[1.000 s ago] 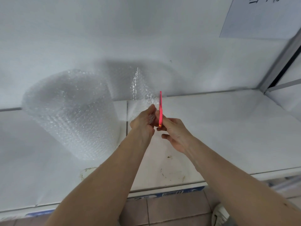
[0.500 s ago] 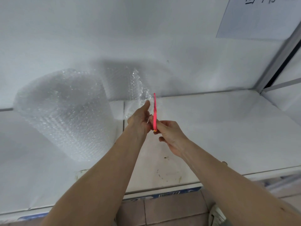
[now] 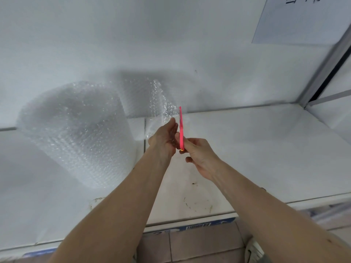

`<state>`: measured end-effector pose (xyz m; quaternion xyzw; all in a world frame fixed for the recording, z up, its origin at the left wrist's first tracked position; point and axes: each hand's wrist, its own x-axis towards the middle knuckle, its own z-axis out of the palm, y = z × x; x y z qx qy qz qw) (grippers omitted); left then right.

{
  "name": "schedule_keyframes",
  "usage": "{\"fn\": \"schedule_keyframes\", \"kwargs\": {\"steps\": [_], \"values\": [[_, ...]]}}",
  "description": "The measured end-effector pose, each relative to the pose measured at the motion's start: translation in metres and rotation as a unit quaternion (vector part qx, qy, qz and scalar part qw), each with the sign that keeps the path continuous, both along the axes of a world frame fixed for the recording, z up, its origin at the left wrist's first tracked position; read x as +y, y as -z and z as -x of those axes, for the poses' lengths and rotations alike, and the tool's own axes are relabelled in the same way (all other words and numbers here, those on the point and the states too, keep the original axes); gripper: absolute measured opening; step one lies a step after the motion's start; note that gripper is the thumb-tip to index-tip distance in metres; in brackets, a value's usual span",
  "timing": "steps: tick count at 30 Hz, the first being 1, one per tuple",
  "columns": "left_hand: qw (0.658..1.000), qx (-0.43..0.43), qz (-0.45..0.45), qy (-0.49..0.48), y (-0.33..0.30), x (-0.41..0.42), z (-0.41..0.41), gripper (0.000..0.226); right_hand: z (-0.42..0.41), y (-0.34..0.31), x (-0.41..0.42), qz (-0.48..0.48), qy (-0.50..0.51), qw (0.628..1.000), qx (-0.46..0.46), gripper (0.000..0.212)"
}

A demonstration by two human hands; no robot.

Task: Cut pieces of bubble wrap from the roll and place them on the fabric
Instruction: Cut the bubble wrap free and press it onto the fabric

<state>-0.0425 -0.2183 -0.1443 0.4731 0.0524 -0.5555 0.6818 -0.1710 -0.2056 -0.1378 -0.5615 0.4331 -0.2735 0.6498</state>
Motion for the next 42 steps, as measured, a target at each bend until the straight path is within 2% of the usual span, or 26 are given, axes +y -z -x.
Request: {"fn": "schedule_keyframes", "kwargs": {"steps": [9,12,15,17,21,27,31,42], "values": [[1.000,-0.010,-0.005,0.005,-0.006,0.005,0.004,0.014,0.001,-0.004,-0.003,-0.006,0.002,1.000,-0.015,0.049],[1.000,-0.003,-0.008,-0.017,-0.009,0.006,0.004,0.023,0.000,-0.004,0.000,-0.002,0.001,1.000,-0.011,0.044],[1.000,0.019,0.020,-0.012,-0.012,0.005,0.004,0.047,0.001,-0.001,0.002,0.012,-0.005,1.000,0.003,0.045],[1.000,0.014,0.008,-0.013,-0.013,0.003,0.004,0.053,0.002,0.001,0.003,0.018,-0.009,1.000,0.006,0.046],[0.999,0.018,-0.026,-0.036,-0.012,0.002,0.003,0.034,0.001,0.001,0.004,0.022,-0.010,1.000,0.013,0.045],[0.995,0.058,0.042,-0.067,-0.012,0.002,0.005,0.015,-0.001,0.000,0.005,0.035,-0.007,0.999,0.009,0.042],[0.996,0.037,0.043,-0.065,-0.011,0.002,0.006,0.012,-0.002,-0.001,0.008,0.043,0.001,0.999,0.002,0.039],[0.995,0.052,0.066,-0.047,-0.014,0.003,0.012,0.012,-0.001,-0.001,0.006,0.029,0.003,1.000,-0.006,0.039]]}}
